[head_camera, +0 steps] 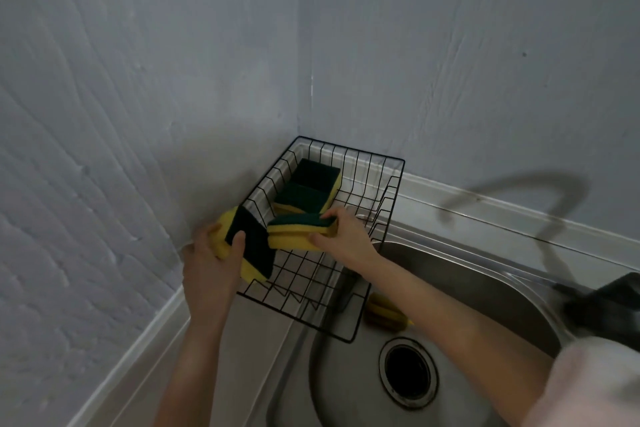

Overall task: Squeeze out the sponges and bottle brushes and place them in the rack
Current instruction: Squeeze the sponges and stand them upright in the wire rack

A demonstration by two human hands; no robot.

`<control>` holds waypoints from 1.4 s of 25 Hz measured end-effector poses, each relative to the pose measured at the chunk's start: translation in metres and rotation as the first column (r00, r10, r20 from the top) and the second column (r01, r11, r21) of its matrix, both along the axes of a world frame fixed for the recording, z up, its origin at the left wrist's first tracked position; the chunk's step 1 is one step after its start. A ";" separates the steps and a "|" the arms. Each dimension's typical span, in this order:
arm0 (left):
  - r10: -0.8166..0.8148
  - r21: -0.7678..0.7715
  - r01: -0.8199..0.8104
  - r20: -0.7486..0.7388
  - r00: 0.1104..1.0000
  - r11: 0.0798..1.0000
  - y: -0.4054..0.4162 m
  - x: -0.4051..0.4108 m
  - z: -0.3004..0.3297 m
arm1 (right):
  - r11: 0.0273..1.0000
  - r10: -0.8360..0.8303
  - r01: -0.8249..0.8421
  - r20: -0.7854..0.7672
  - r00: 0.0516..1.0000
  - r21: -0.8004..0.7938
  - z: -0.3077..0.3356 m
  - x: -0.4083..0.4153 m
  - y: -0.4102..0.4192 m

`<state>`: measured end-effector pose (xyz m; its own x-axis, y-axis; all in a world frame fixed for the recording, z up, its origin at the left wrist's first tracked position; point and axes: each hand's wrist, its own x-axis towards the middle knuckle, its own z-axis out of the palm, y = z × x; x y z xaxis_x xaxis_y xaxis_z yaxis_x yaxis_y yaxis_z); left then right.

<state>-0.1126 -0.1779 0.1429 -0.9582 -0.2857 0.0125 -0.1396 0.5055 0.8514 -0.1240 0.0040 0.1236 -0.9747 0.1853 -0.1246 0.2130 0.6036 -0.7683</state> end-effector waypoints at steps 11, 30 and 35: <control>0.092 -0.016 -0.091 0.057 0.994 0.996 0.001 -0.013 -0.009 | 0.998 -0.038 0.043 0.103 0.994 -0.044 -0.028 -0.029 -0.011; 0.074 -0.064 -0.070 0.061 0.995 0.995 0.004 -0.014 -0.015 | 0.999 0.004 -0.006 0.054 0.999 0.044 -0.049 -0.044 -0.029; 0.034 -0.123 -0.024 0.079 0.996 0.992 0.006 -0.015 -0.016 | 0.990 0.077 -0.091 0.129 0.989 0.108 -0.042 -0.043 -0.030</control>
